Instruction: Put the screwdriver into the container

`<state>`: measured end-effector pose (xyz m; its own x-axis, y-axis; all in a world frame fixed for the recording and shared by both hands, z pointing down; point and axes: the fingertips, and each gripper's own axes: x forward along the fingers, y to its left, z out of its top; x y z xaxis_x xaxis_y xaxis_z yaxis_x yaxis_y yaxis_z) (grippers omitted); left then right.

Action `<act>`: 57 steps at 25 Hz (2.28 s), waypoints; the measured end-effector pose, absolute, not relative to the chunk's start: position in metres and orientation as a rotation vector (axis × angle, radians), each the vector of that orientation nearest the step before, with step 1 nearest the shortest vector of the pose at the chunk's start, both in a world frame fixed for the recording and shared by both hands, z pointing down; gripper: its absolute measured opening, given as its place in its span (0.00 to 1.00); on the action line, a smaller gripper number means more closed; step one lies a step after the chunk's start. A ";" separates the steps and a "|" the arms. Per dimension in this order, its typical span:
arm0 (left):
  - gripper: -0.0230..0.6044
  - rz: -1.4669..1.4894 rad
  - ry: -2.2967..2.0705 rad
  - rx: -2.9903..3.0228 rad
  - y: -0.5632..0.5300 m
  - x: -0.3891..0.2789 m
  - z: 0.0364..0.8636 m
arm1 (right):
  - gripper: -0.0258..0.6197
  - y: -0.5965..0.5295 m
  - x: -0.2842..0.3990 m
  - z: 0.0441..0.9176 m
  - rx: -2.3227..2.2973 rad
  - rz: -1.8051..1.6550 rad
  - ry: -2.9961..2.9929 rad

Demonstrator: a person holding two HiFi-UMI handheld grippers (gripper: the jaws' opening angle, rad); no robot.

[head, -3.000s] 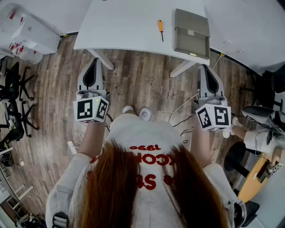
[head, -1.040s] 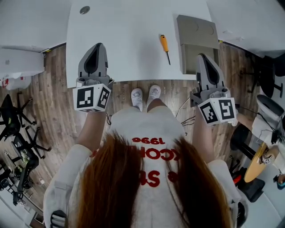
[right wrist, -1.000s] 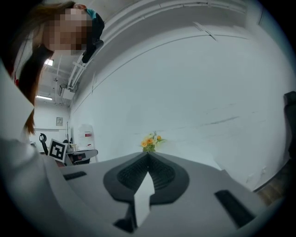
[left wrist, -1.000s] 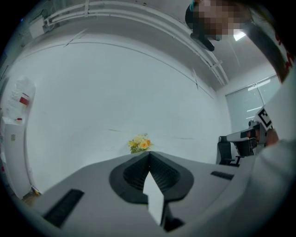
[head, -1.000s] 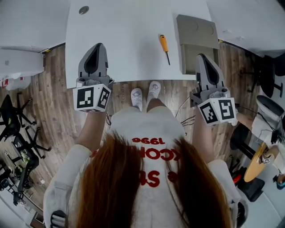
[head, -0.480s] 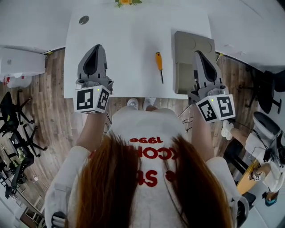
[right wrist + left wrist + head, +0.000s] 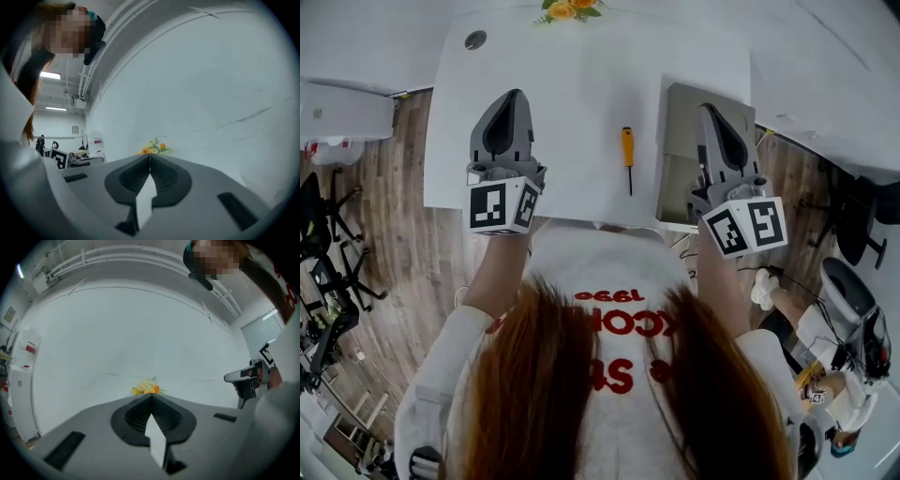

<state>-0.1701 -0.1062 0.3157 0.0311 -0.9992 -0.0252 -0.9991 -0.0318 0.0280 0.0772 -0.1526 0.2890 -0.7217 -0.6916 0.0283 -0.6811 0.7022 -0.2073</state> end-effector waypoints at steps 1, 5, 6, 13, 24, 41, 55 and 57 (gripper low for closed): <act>0.05 -0.051 -2.179 2.262 -0.108 -0.171 0.318 | 0.05 -0.153 0.074 0.292 -1.158 -0.330 2.852; 0.05 -0.026 -2.142 2.297 -0.118 -0.173 0.325 | 0.05 -0.156 0.064 0.303 -1.207 -0.385 2.857; 0.05 -0.020 -2.124 2.307 -0.120 -0.172 0.327 | 0.05 -0.157 0.062 0.307 -1.224 -0.403 2.859; 0.05 0.040 -2.007 2.334 -0.131 -0.168 0.352 | 0.05 -0.160 0.047 0.360 -1.391 -0.526 2.894; 0.05 0.126 -1.928 2.292 -0.128 -0.168 0.392 | 0.18 -0.142 0.022 0.490 -1.536 -0.831 3.046; 0.05 0.178 -1.914 2.246 -0.118 -0.176 0.409 | 0.24 -0.116 0.012 0.565 -1.668 -0.907 3.244; 0.05 0.104 -1.997 2.285 -0.125 -0.178 0.377 | 0.21 -0.138 -0.003 0.486 -1.366 -0.718 3.118; 0.05 0.085 -2.017 2.293 -0.127 -0.179 0.369 | 0.21 -0.144 -0.005 0.456 -1.297 -0.661 3.046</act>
